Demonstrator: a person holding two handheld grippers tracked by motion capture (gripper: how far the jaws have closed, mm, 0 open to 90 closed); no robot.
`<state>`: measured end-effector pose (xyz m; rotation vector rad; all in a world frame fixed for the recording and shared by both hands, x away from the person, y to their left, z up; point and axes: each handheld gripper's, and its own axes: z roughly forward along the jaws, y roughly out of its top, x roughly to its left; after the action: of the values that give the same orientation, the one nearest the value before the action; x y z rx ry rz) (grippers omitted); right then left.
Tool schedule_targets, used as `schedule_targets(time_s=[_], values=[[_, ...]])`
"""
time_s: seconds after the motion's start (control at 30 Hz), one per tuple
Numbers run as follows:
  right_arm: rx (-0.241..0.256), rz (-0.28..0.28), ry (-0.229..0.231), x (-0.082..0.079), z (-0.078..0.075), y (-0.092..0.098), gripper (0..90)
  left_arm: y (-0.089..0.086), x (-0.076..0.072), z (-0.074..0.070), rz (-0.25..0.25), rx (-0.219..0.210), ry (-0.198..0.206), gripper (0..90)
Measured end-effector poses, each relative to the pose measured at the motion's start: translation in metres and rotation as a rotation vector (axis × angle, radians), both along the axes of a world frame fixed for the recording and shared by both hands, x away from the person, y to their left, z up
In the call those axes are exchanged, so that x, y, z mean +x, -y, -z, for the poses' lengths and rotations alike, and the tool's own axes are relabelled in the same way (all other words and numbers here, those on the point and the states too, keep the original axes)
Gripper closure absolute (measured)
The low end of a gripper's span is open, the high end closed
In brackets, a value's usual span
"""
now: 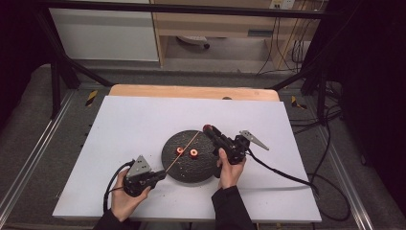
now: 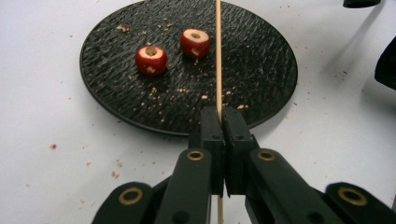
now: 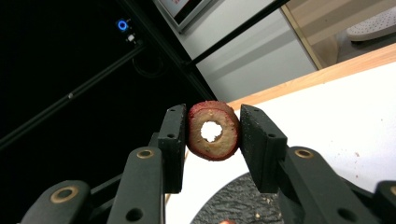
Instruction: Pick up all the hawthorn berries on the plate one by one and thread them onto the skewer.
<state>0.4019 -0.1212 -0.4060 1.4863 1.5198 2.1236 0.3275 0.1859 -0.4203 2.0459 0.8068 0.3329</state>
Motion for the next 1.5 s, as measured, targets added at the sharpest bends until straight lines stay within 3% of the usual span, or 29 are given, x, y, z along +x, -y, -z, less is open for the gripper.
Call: schedule_targets(time_s=[0.6, 1.1, 1.5], values=[[0.102, 0.032, 0.011, 0.002, -0.004, 0.001, 62.9, 0.020, 0.000, -0.005, 0.016, -0.013, 0.014, 88.3], [0.130, 0.024, 0.010, 0.000, -0.001, -0.002, 62.9, 0.028, 0.000, -0.006, -0.026, -0.042, 0.029, 88.3], [0.138, 0.014, 0.006, -0.002, 0.003, -0.005, 63.0, 0.039, 0.003, -0.008, -0.051, -0.042, 0.032, 88.4]])
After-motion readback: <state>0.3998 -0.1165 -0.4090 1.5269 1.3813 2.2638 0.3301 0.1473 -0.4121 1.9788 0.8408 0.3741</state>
